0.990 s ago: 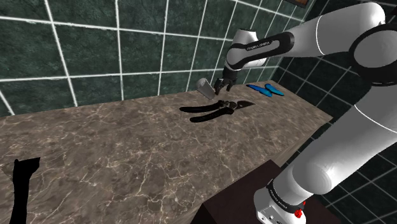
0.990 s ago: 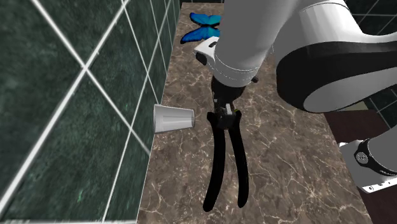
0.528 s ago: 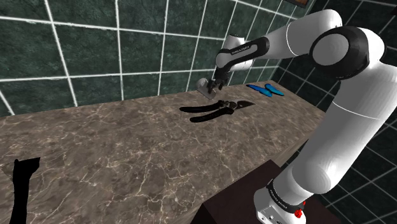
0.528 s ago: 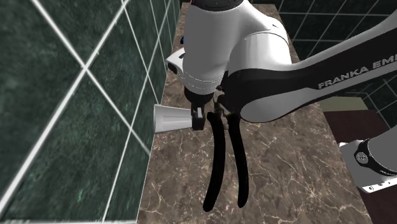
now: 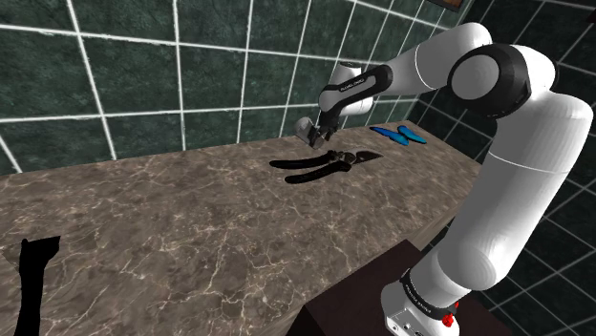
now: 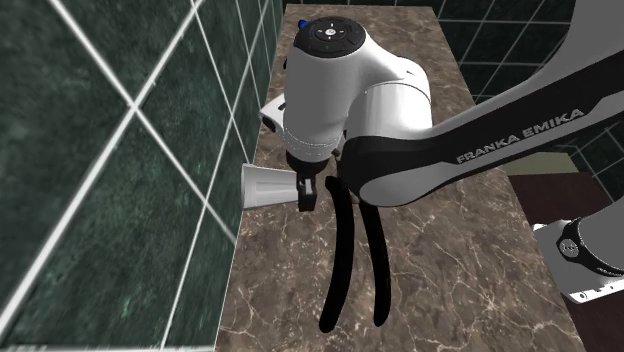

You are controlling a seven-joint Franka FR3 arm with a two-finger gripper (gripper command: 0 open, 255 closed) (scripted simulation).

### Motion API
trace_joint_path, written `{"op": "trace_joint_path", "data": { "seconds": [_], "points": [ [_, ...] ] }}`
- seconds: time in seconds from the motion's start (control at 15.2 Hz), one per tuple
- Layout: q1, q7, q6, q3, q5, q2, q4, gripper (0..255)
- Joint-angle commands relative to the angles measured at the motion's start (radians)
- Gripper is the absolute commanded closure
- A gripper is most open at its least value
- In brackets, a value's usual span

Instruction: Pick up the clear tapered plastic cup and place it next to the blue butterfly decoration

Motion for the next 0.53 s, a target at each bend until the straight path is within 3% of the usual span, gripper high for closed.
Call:
{"op": "trace_joint_path", "data": {
  "seconds": [0.0,0.33,0.4,0.46],
  "points": [
    [0.0,0.0,0.003,0.0,0.001,0.003,0.001,0],
    [0.0,0.0,0.003,0.0,0.001,0.003,0.0,0],
    [0.0,0.0,0.003,0.0,0.001,0.003,0.0,255],
    [0.0,0.0,0.003,0.0,0.001,0.003,0.0,255]
  ]
}}
